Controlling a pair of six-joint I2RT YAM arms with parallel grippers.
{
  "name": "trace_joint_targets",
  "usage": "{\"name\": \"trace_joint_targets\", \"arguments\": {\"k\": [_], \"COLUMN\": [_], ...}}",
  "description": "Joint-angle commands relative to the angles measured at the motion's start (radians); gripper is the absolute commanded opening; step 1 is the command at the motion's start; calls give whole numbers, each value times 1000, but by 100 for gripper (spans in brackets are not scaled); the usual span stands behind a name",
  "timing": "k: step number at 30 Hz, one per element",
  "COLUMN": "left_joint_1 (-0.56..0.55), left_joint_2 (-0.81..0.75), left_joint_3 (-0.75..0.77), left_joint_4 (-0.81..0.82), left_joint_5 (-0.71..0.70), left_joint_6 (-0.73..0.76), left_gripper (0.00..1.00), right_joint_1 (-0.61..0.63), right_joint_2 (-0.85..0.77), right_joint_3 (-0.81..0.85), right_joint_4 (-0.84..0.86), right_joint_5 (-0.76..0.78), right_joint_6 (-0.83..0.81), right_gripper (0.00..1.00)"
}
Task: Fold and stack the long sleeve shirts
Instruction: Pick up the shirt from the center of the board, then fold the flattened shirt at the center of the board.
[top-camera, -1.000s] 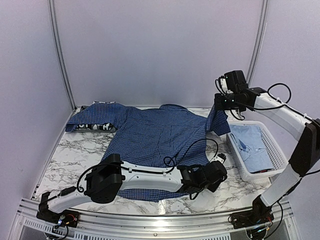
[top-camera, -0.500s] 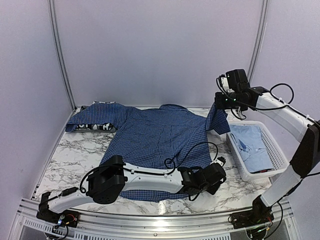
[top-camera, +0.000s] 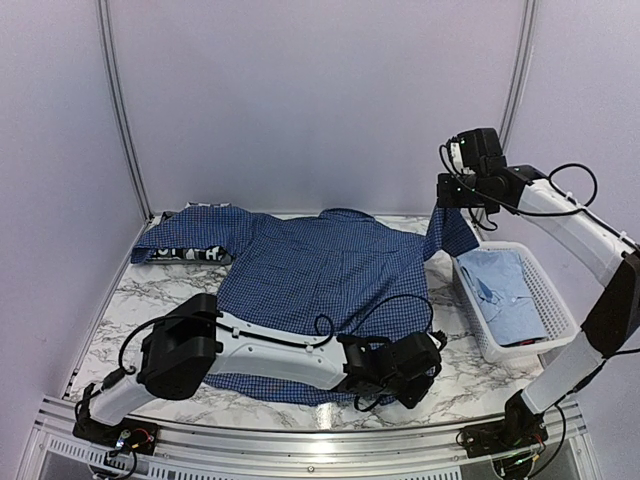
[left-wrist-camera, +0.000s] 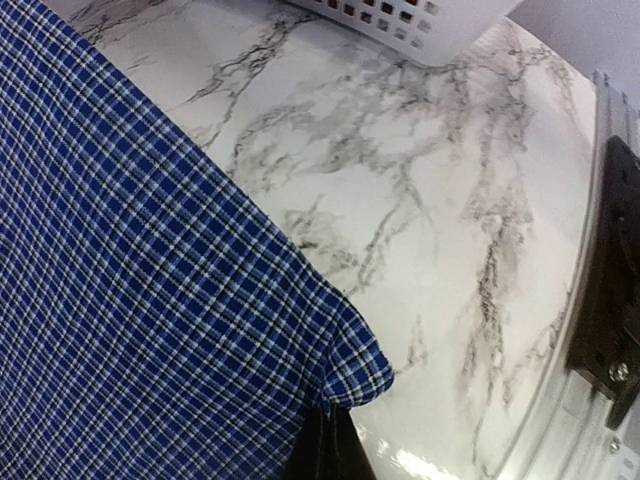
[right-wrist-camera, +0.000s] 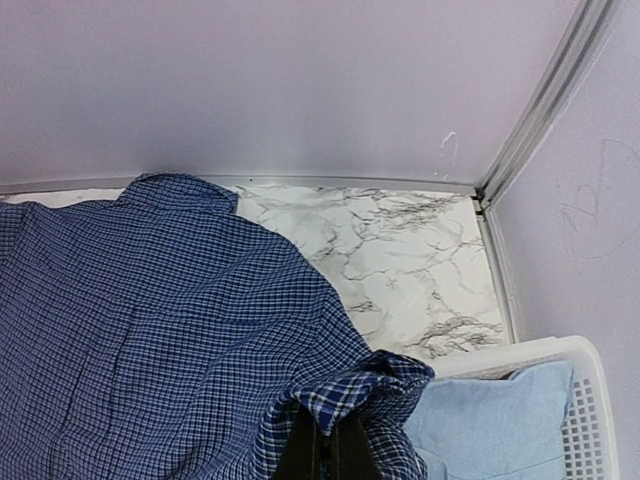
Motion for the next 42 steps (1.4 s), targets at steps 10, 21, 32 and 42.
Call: {"name": "trace_joint_targets", "arguments": {"k": [10, 21, 32, 42], "left_joint_1": [-10, 15, 101, 162], "left_joint_2": [-211, -325, -373, -502], "left_joint_3": [-196, -365, -465, -759], "left_joint_4": [206, 407, 422, 490], "left_joint_5": [172, 278, 254, 158], "left_joint_6": [-28, -75, -194, -274], "left_gripper": [0, 0, 0, 0], "right_joint_1": [-8, -9, 44, 257], "right_joint_2": [56, 124, 185, 304], "right_joint_3": [153, 189, 189, 216], "right_joint_4": [71, 177, 186, 250], "right_joint_5": [331, 518, 368, 103], "right_joint_6": [-154, -300, -267, -247], "right_gripper": [0, 0, 0, 1]}}
